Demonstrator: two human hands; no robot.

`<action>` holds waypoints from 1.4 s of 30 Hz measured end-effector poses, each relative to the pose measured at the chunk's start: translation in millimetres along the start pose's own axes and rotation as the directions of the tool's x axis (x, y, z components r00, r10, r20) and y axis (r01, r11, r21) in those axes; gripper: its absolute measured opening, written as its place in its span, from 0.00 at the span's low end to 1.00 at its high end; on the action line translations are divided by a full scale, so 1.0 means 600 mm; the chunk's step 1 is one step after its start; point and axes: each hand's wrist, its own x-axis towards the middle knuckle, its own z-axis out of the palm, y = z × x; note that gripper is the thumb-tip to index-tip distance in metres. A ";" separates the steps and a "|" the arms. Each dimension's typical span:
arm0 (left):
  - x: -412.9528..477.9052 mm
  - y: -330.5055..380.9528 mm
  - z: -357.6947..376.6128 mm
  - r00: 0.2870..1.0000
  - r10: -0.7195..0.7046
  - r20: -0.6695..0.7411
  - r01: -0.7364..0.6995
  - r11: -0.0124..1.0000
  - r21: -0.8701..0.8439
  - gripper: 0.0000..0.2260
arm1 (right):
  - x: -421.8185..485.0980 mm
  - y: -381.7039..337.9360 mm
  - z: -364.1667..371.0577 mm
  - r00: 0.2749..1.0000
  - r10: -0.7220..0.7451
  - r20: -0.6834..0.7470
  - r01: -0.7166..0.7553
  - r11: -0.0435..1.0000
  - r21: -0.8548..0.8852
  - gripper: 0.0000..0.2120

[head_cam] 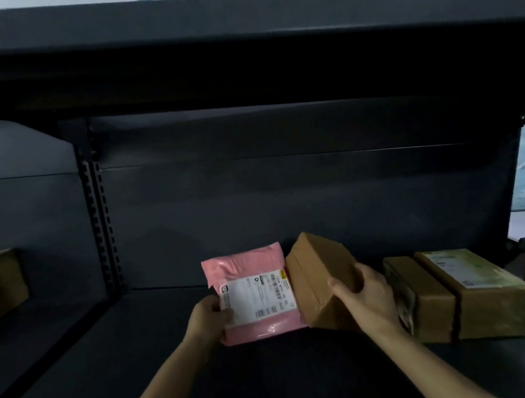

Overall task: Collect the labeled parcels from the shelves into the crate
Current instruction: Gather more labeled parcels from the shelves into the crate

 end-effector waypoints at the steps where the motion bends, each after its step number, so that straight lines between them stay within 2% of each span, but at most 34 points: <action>1: -0.004 0.002 -0.009 1.000 0.018 -0.026 -0.018 1.000 -0.020 0.06 | -0.003 -0.002 0.007 1.000 -0.008 -0.009 0.009 0.999 0.032 0.37; 4: -0.004 -0.006 -0.036 0.995 0.048 -0.091 -0.051 0.998 -0.028 0.10 | -0.013 -0.010 0.026 1.000 -0.017 0.008 0.017 0.997 0.081 0.36; 9: 0.006 -0.029 -0.086 0.981 0.041 -0.187 -0.022 0.994 0.103 0.09 | -0.017 -0.035 0.055 0.997 -0.061 0.055 0.059 0.997 0.039 0.36; 13: 0.015 -0.048 -0.125 0.972 -0.006 -0.234 0.054 0.978 0.199 0.07 | -0.021 -0.065 0.082 0.983 -0.149 0.110 0.168 0.966 -0.195 0.36; 17: 0.031 -0.073 -0.152 0.959 -0.048 -0.281 0.126 0.956 0.266 0.02 | -0.034 -0.096 0.114 0.970 -0.170 0.172 0.229 0.874 -0.428 0.39; 20: 0.035 -0.078 -0.153 0.954 -0.095 -0.283 0.186 0.930 0.316 0.08 | -0.043 -0.104 0.125 0.967 -0.186 0.175 0.253 0.802 -0.542 0.42; 22: 0.029 -0.068 -0.143 0.949 -0.053 -0.312 0.197 0.870 0.451 0.14 | -0.042 -0.097 0.126 0.962 -0.190 0.197 0.268 0.801 -0.535 0.42; 23: 0.027 -0.059 -0.135 0.945 0.015 -0.326 0.171 0.828 0.534 0.16 | -0.041 -0.091 0.124 0.958 -0.202 0.203 0.277 0.835 -0.475 0.41; 25: 0.017 -0.032 -0.106 0.943 0.168 -0.287 0.036 0.807 0.589 0.18 | -0.037 -0.075 0.113 0.965 -0.208 0.159 0.241 0.943 -0.229 0.38; 27: 0.005 -0.002 -0.065 0.953 0.246 -0.179 -0.113 0.834 0.540 0.16 | -0.033 -0.055 0.100 0.985 -0.144 0.090 0.143 0.990 0.019 0.36; 28: -0.003 0.011 -0.043 0.958 0.259 -0.122 -0.167 0.852 0.496 0.15 | -0.030 -0.045 0.093 0.991 -0.087 0.098 0.079 0.993 0.083 0.35; 31: -0.036 0.047 0.013 0.983 0.182 0.025 -0.181 0.940 0.290 0.13 | -0.030 -0.022 0.080 0.959 0.043 0.279 -0.087 0.985 0.146 0.29; 33: -0.048 0.057 0.039 0.990 0.112 0.089 -0.128 0.970 0.205 0.16 | -0.037 -0.017 0.075 0.924 0.050 0.380 -0.097 0.989 0.107 0.25; 35: -0.048 0.053 0.054 0.993 0.089 0.083 -0.100 0.986 0.133 0.20 | -0.043 -0.019 0.067 0.925 0.024 0.379 -0.061 0.994 0.086 0.23; 37: -0.042 0.048 0.061 0.996 0.050 0.073 -0.053 0.998 0.032 0.21 | -0.039 -0.021 0.061 0.943 -0.065 0.326 0.027 0.992 0.120 0.19; 40: -0.046 0.045 0.072 0.994 -0.016 0.112 0.042 0.971 -0.235 0.20 | -0.029 -0.025 0.050 0.953 -0.225 0.202 0.217 0.974 0.060 0.20; 42: -0.052 0.038 0.078 0.988 -0.038 0.152 0.078 0.960 -0.269 0.18 | -0.029 -0.031 0.048 0.928 -0.347 0.133 0.350 0.937 0.000 0.19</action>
